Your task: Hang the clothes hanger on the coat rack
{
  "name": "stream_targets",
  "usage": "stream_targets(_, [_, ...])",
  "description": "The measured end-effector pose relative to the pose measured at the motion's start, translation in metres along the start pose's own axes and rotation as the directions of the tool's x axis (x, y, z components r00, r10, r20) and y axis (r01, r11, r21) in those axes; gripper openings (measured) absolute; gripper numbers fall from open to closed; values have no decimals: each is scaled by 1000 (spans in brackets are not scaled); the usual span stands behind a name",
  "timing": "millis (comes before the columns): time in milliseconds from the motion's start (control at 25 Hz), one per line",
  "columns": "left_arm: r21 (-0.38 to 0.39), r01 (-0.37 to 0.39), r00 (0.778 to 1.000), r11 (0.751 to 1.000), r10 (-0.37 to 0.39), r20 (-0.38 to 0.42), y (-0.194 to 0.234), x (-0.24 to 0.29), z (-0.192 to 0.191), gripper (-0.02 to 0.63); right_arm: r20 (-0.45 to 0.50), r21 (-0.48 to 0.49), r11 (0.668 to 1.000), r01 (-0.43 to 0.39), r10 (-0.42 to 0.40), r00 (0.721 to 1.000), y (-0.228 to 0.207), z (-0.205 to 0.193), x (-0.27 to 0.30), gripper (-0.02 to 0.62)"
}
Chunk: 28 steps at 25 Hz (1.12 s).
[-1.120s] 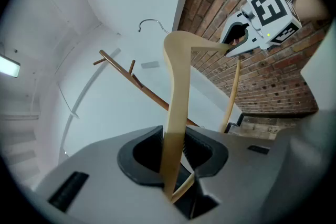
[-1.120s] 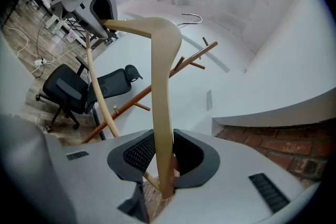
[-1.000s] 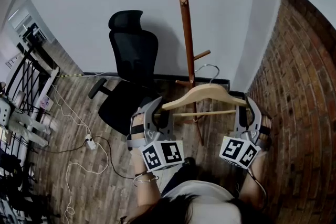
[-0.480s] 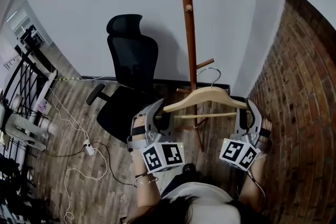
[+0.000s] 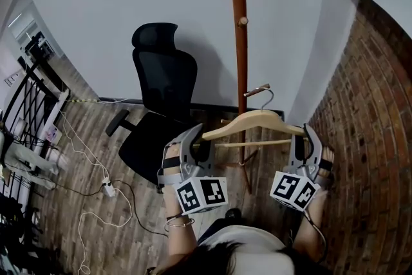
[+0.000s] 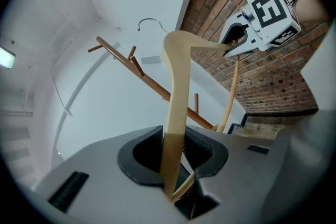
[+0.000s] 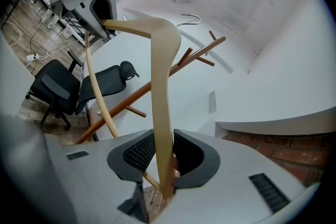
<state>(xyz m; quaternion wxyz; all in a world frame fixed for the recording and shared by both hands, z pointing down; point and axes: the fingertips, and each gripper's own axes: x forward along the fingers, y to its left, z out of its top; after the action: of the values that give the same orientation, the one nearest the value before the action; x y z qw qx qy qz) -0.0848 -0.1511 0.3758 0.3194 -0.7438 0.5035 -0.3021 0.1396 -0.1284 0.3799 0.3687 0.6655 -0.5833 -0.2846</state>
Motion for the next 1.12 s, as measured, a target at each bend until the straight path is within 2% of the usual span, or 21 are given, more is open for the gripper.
stream_targets(680, [8,55,997,998,-56,53,11,34,-13,106,-64,-4,1000,23,-24,998,8,9,19,118])
stream_targets(1120, [-1,32,999,999,-32,43,18,44,-7,104,-35,-8,1000,25,-26,999,-2,12,33,118])
